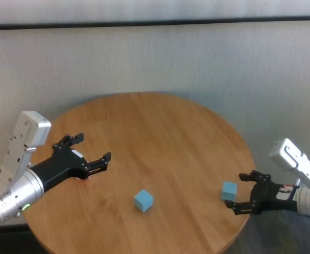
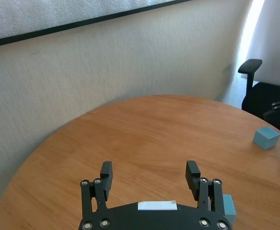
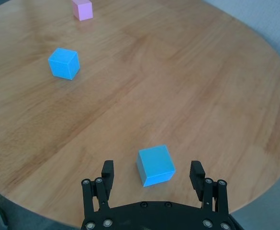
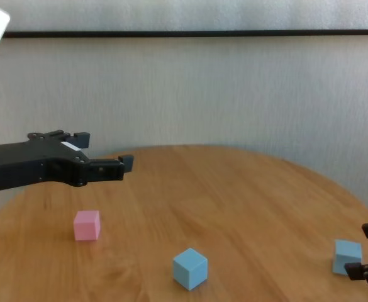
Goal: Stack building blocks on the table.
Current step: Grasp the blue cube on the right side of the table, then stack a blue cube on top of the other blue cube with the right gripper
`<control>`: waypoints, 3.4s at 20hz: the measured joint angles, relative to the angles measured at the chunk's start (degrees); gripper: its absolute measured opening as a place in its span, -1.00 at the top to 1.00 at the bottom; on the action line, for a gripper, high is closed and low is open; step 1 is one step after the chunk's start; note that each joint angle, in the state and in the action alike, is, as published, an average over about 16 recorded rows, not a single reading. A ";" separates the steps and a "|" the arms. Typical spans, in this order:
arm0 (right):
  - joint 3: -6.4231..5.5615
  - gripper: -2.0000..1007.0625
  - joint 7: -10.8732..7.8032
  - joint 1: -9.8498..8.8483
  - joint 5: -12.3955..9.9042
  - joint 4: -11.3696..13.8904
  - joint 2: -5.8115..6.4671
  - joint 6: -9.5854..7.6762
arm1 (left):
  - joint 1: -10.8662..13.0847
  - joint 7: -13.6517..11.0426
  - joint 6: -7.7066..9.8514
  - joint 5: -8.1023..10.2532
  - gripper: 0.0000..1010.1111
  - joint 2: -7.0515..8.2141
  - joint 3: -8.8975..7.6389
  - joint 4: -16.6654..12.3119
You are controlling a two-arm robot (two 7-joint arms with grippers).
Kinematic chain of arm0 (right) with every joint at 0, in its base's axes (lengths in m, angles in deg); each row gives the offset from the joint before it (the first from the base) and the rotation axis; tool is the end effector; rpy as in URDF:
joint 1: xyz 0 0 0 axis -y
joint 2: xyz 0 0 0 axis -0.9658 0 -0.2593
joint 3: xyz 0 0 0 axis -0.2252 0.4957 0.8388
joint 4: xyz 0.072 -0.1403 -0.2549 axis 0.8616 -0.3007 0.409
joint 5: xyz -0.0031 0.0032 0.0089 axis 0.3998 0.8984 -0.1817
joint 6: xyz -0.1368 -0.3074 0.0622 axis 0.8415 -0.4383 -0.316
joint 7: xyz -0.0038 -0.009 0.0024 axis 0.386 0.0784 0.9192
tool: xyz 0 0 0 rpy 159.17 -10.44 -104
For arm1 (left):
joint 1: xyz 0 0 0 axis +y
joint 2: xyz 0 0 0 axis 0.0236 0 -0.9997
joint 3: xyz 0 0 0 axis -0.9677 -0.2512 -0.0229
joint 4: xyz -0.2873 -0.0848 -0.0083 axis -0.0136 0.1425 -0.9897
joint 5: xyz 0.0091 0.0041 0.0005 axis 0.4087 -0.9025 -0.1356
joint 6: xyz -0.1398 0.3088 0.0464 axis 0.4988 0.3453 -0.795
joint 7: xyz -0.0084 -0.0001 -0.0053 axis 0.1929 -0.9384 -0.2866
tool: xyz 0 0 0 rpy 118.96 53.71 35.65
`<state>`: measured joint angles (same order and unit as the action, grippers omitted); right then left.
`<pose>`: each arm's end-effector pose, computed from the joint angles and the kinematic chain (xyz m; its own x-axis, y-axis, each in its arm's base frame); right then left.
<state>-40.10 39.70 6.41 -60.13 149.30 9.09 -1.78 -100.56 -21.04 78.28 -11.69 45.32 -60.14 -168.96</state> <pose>0.4339 -0.1349 -0.2982 0.8068 -0.5692 0.1582 0.5593 0.6498 -0.5148 0.4000 0.0498 -0.2651 0.6364 0.7584 0.1407 -0.7712 0.6217 0.1369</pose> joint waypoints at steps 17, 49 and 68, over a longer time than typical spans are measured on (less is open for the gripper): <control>1.81 -0.99 -0.27 4.09 2.35 -7.02 -3.58 0.80 | -0.01 0.00 0.00 0.00 -0.98 0.00 0.00 0.01; 1.53 0.23 -1.06 3.62 2.11 -4.61 -3.27 2.68 | -0.01 0.00 0.00 0.00 -0.98 0.00 0.00 0.01; 8.00 0.26 -4.32 6.40 5.19 4.74 -6.91 4.21 | -0.02 0.00 0.00 0.00 -0.98 -0.01 0.01 0.02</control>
<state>-32.10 35.38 12.81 -54.93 154.04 2.17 2.44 -100.58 -21.04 78.28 -11.69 45.31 -60.13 -168.95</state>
